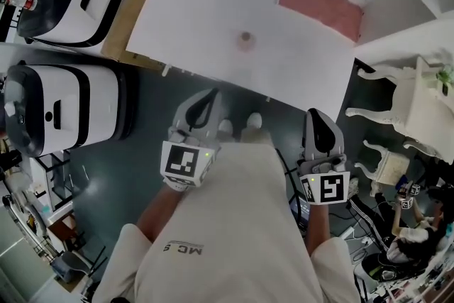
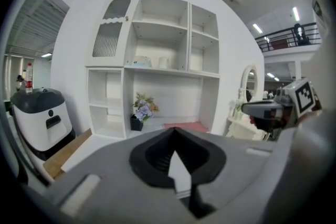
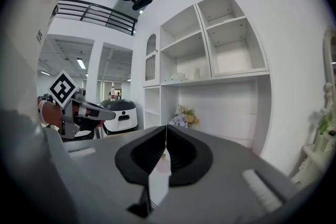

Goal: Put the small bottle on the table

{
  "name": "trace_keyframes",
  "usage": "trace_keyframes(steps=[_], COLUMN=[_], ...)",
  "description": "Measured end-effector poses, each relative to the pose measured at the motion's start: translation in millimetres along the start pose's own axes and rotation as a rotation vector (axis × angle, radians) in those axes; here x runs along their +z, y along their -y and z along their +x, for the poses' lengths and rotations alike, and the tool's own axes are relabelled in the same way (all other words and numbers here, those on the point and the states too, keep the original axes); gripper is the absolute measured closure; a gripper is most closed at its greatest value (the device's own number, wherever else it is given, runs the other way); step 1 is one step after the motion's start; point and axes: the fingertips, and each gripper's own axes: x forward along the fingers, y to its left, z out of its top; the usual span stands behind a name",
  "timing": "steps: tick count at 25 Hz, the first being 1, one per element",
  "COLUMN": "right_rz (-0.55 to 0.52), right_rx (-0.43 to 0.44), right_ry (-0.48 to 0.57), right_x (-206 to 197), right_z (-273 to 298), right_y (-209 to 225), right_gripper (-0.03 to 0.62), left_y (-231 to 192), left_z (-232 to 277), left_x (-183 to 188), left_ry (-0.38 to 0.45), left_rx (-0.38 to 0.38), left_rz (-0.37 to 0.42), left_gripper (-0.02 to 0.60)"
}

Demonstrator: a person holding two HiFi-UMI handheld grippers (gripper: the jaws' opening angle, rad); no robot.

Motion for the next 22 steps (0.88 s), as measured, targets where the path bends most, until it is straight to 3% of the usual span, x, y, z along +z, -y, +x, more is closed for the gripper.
trace_keyframes(steps=[22], right_rz=[-0.023], right_rx=[-0.042], right_ry=[-0.004], right_x=[-1.1], right_z=[-1.9], right_y=[-18.9], right_gripper=[0.604], left_y=[17.9], left_z=[-9.6], left_x=[-15.6], left_ry=[-0.022], left_rx=[-0.064], left_rz=[0.022], left_gripper=[0.581])
